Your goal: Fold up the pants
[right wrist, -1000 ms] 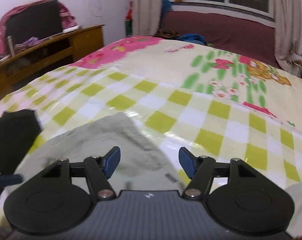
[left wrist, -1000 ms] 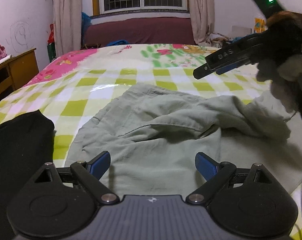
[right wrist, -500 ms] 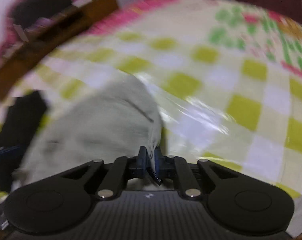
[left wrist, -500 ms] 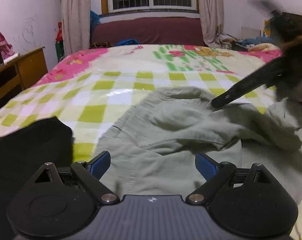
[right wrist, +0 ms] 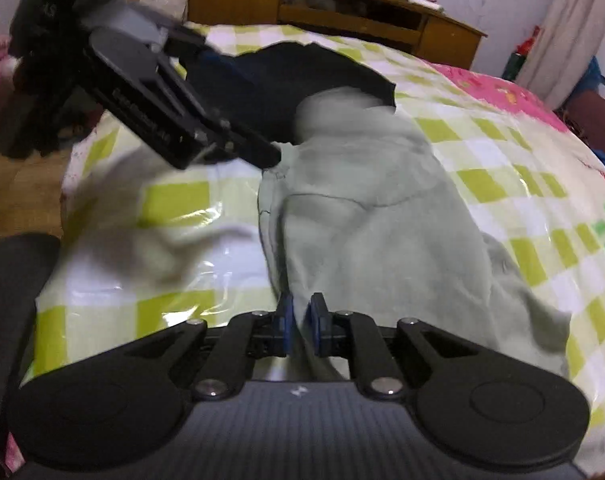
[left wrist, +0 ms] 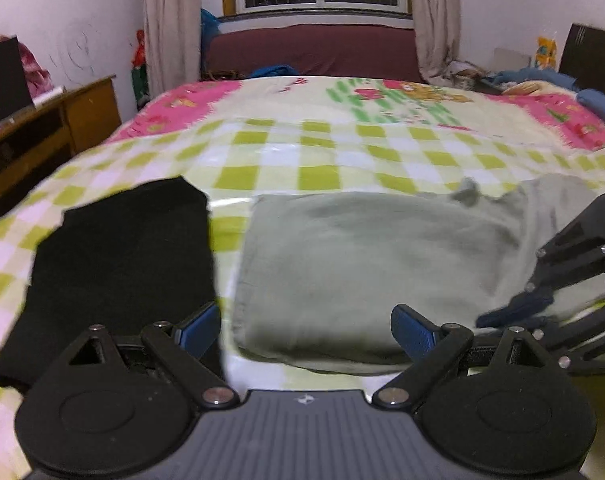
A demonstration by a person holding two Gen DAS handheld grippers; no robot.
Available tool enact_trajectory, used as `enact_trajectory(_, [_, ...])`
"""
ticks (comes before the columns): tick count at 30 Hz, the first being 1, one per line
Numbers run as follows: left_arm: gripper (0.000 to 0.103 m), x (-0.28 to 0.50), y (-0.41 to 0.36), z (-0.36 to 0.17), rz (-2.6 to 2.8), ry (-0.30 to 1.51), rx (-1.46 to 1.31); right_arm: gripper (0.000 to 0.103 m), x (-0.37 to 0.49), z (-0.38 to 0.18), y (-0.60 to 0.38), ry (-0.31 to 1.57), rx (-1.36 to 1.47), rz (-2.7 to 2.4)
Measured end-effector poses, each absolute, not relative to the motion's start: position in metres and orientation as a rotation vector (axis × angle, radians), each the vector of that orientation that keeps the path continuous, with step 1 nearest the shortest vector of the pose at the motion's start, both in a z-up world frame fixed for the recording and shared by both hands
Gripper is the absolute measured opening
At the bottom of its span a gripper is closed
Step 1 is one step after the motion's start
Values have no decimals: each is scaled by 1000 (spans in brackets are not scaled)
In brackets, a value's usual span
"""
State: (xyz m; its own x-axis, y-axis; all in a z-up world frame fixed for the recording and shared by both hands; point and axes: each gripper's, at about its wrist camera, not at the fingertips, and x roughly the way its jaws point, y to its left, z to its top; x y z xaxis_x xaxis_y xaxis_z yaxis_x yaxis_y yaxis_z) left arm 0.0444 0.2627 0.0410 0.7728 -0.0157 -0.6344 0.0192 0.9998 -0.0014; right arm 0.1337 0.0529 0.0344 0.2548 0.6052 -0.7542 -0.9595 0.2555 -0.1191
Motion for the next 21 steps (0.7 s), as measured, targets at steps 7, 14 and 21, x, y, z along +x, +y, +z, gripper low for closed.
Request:
enact_trajectory(7, [103, 47, 245, 23, -9, 745, -27, 23, 146, 56, 8, 672, -533, 1012])
enact_trajectory(14, [98, 56, 251, 10, 27, 817, -169, 26, 163, 54, -55, 807, -305, 810])
enact_trajectory(21, [98, 79, 264, 9, 102, 805, -273, 26, 189, 42, -80, 873, -148, 711])
